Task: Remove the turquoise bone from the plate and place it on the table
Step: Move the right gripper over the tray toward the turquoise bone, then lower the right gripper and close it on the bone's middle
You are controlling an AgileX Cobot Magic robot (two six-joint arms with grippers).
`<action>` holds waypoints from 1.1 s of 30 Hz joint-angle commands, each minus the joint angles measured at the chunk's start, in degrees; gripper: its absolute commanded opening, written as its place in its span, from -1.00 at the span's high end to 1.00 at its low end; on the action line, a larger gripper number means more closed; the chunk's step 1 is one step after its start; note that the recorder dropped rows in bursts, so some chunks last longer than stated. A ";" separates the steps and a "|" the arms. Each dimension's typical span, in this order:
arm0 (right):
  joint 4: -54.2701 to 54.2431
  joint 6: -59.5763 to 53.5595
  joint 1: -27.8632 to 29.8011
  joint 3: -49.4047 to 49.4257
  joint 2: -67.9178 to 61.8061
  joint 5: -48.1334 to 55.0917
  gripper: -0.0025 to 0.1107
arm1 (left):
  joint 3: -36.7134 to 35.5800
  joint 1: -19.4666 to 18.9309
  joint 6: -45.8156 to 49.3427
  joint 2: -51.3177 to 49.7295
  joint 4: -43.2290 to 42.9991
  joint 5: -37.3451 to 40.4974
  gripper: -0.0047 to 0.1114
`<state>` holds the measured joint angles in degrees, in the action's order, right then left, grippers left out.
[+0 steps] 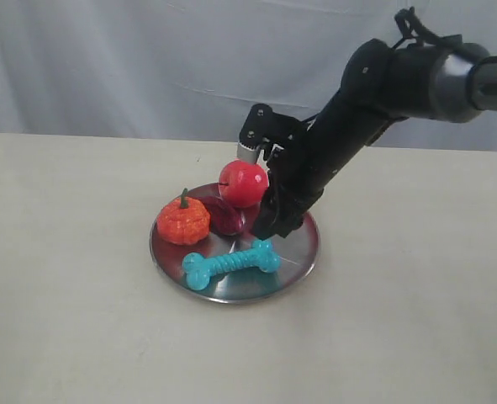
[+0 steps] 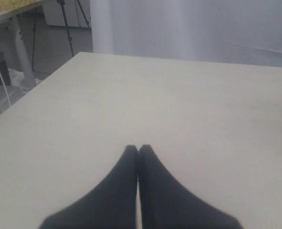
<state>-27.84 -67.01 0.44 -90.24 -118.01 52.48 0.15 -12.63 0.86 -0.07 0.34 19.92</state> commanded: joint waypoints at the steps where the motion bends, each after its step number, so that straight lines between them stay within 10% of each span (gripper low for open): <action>1: -4.17 -3.64 -0.06 -0.37 -3.08 -0.07 -0.05 | -0.15 -0.12 -0.24 0.07 -0.03 -0.31 0.92; 26: -8.84 -9.48 -5.99 -0.37 -10.96 -11.46 -0.05 | -0.15 -0.12 -0.24 0.07 -0.03 -0.31 0.92; 33: -7.87 -9.03 -5.99 -0.37 -11.05 -12.99 0.40 | -0.15 -0.12 -0.24 0.07 -0.03 -0.31 0.92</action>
<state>-36.32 -76.31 -5.67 -90.45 -128.92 39.79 0.15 -12.63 0.86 -0.07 0.34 19.92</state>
